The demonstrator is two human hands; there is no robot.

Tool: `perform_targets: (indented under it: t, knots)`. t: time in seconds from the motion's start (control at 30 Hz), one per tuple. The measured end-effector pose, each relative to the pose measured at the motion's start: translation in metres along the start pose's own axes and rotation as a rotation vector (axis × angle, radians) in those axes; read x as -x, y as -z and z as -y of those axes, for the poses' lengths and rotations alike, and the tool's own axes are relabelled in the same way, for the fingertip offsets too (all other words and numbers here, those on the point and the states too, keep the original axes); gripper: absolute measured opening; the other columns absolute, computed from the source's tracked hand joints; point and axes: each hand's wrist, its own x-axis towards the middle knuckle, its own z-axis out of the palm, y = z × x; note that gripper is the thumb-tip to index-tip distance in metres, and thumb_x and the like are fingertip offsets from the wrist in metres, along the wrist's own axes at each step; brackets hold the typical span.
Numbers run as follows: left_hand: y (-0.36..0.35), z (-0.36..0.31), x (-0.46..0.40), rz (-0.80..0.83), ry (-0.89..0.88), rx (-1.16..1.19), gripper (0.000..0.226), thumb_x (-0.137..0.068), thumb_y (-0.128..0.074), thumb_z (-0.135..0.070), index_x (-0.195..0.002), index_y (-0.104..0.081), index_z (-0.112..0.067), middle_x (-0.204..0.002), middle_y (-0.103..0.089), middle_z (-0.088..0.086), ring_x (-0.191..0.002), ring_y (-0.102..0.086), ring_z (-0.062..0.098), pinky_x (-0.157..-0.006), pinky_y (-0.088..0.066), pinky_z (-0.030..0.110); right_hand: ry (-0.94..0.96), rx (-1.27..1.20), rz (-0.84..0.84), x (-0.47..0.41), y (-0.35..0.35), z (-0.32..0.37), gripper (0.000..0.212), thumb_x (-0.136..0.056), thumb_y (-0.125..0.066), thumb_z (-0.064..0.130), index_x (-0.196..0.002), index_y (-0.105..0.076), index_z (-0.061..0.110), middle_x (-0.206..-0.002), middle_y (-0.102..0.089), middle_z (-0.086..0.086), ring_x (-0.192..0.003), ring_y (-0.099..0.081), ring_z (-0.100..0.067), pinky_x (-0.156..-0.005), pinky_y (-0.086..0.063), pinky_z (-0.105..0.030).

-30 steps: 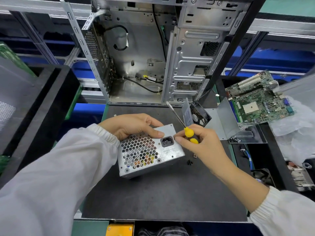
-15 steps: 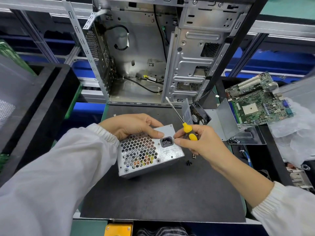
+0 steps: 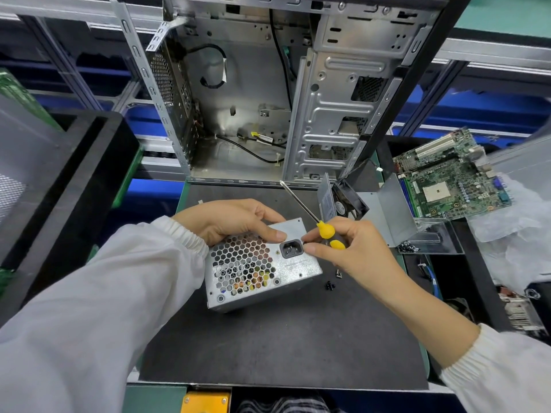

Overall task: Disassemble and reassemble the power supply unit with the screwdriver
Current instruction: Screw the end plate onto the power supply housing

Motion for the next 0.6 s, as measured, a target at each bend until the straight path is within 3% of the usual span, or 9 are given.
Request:
perform_targets:
  t: [0.23, 0.33, 0.43, 0.53, 0.6]
  knots:
    - [0.0, 0.0, 0.0, -0.003, -0.007, 0.003, 0.031, -0.084, -0.067, -0.014, -0.114, -0.071, -0.008, -0.113, -0.066, 0.026, -0.085, -0.067, 0.03, -0.081, -0.054, 0.037, -0.023, -0.062, 0.013, 0.003, 0.001, -0.001, 0.008, -0.076, -0.078, 0.017, -0.083, -0.076, 0.02, -0.066, -0.06, 0.019, -0.053, -0.05, 0.001, -0.049, -0.039, -0.012]
    - [-0.001, 0.0, 0.001, -0.002, -0.003, -0.007, 0.035, -0.083, -0.068, -0.015, -0.117, -0.07, -0.007, -0.116, -0.065, 0.028, -0.085, -0.067, 0.029, -0.081, -0.054, 0.037, -0.024, -0.044, -0.023, 0.003, 0.013, 0.006, 0.013, -0.078, -0.075, 0.029, -0.089, -0.074, 0.023, -0.075, -0.067, 0.013, -0.062, -0.055, 0.001, -0.056, -0.042, -0.014]
    - [-0.001, 0.0, 0.002, -0.011, -0.001, -0.015, 0.038, -0.081, -0.069, -0.017, -0.118, -0.069, -0.007, -0.118, -0.064, 0.029, -0.085, -0.067, 0.029, -0.082, -0.053, 0.037, -0.003, 0.183, 0.068, -0.001, 0.047, 0.021, 0.027, -0.081, -0.065, 0.042, -0.101, -0.06, 0.025, -0.086, -0.069, 0.0, -0.076, -0.061, -0.018, -0.072, -0.048, -0.037]
    - [-0.001, -0.001, 0.002, -0.012, 0.0, -0.024, 0.038, -0.081, -0.069, -0.017, -0.117, -0.069, -0.007, -0.119, -0.064, 0.03, -0.084, -0.067, 0.029, -0.08, -0.054, 0.037, 0.095, 0.455, 0.26, -0.004, 0.077, 0.049, 0.017, -0.084, -0.063, 0.033, -0.095, -0.051, 0.029, -0.077, -0.069, 0.01, -0.07, -0.06, -0.013, -0.065, -0.044, -0.03]
    - [-0.001, 0.0, 0.002, -0.016, -0.001, -0.03, 0.036, -0.081, -0.069, -0.016, -0.116, -0.07, -0.008, -0.119, -0.063, 0.03, -0.085, -0.066, 0.031, -0.08, -0.053, 0.037, 0.16, 0.667, 0.328, -0.006, 0.088, 0.07, 0.016, -0.079, -0.065, 0.041, -0.09, -0.055, 0.035, -0.079, -0.067, 0.02, -0.073, -0.06, -0.002, -0.064, -0.045, -0.024]
